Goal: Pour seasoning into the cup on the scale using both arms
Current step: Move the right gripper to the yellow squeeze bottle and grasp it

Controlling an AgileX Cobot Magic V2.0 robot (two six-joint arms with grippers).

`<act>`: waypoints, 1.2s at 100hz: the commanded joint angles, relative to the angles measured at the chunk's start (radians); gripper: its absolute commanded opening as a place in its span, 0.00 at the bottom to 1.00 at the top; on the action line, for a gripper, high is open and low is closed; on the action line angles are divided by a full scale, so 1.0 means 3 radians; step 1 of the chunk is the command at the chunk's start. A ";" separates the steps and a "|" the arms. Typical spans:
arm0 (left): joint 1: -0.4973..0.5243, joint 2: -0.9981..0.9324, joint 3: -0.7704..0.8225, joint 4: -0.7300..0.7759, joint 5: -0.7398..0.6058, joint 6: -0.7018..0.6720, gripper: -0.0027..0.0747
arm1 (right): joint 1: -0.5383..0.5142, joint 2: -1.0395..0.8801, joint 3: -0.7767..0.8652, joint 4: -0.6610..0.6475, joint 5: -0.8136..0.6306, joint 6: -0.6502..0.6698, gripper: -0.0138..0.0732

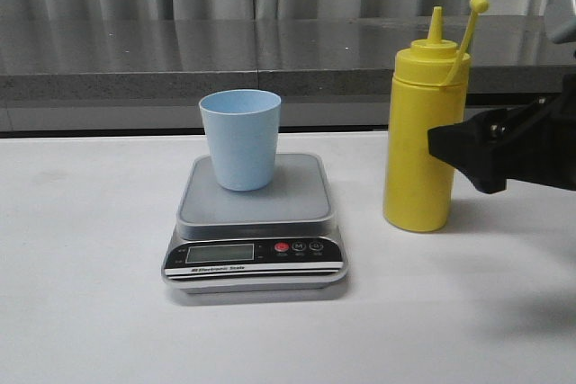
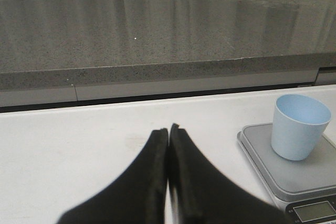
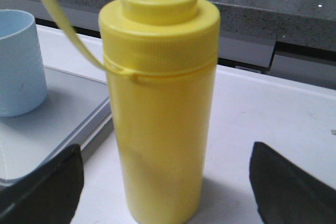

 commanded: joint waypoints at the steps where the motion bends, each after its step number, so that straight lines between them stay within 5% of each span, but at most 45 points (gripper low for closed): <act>1: 0.0005 0.0015 -0.0094 -0.0009 -0.0289 -0.0020 0.01 | 0.0004 0.0030 -0.0112 -0.0024 -0.0418 0.0002 0.89; 98: 0.0005 0.0015 -0.0094 -0.0009 -0.0289 -0.0020 0.01 | 0.0004 0.0715 -0.0893 -0.0261 -0.0444 0.0002 0.88; 120: 0.0005 0.0015 -0.0094 -0.0009 -0.0289 -0.0020 0.01 | 0.0004 0.0724 -0.0893 -0.0271 -0.0444 0.0002 0.62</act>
